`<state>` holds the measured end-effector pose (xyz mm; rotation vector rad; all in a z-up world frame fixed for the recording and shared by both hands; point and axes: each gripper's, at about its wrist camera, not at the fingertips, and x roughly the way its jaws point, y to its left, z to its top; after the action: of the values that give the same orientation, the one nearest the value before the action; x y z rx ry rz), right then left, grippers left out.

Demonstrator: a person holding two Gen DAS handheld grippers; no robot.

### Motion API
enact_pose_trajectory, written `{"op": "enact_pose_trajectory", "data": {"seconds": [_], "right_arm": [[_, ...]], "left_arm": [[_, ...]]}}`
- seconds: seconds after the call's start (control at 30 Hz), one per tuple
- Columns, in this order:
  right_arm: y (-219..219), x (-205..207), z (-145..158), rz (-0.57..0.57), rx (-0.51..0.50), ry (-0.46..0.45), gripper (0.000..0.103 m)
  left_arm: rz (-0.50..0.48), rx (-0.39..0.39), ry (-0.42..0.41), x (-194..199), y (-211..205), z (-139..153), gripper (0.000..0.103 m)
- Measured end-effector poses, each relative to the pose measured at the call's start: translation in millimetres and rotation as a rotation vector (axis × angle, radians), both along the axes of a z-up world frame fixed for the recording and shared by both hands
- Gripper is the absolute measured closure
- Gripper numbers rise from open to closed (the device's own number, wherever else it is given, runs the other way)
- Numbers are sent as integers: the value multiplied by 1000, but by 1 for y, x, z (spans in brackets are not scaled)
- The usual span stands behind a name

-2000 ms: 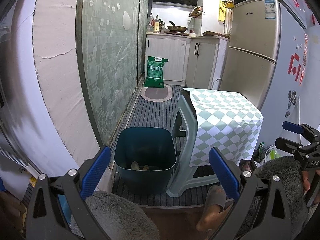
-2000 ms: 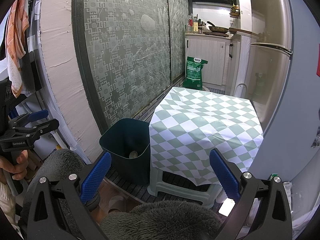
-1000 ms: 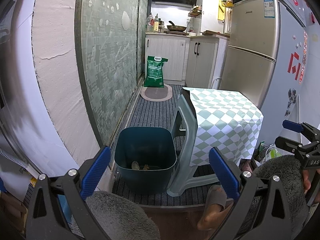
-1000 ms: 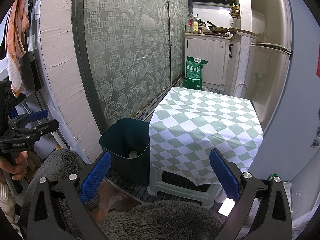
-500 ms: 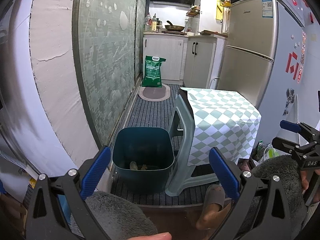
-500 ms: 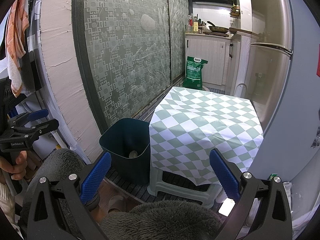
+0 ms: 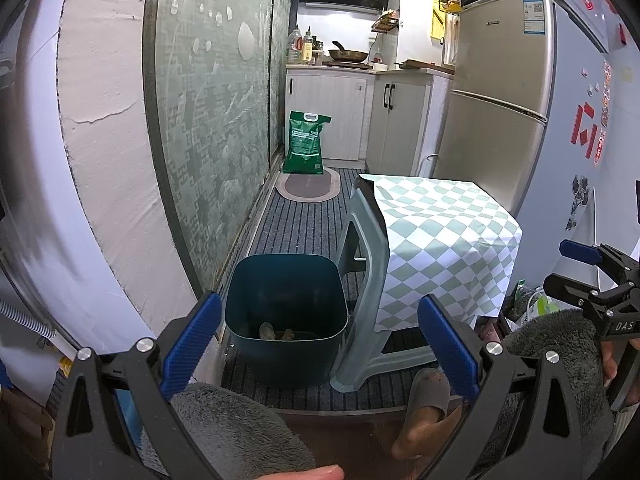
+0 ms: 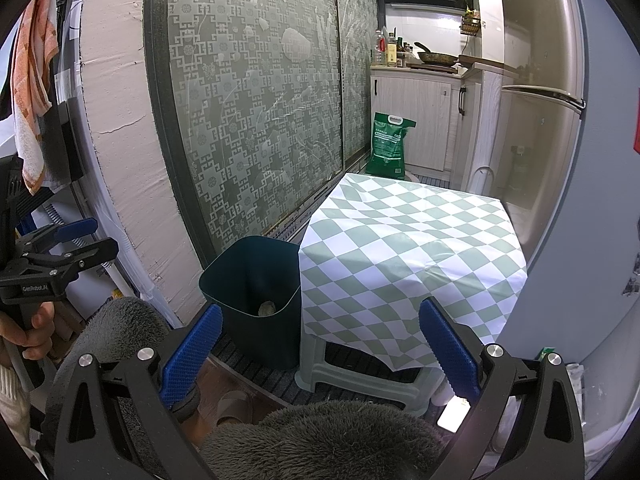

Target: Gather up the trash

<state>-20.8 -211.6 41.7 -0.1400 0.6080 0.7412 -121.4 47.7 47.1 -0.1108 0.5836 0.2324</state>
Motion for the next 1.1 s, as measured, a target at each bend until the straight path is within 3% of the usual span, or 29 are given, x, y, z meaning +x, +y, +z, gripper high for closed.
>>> {"op": "enact_pose_trajectory", "data": {"seconds": [1.1], "right_arm": [[0,0,0,1,-2,-1,4]], "left_arm": [[-10,-12,8,1,-1,0,3]]}}
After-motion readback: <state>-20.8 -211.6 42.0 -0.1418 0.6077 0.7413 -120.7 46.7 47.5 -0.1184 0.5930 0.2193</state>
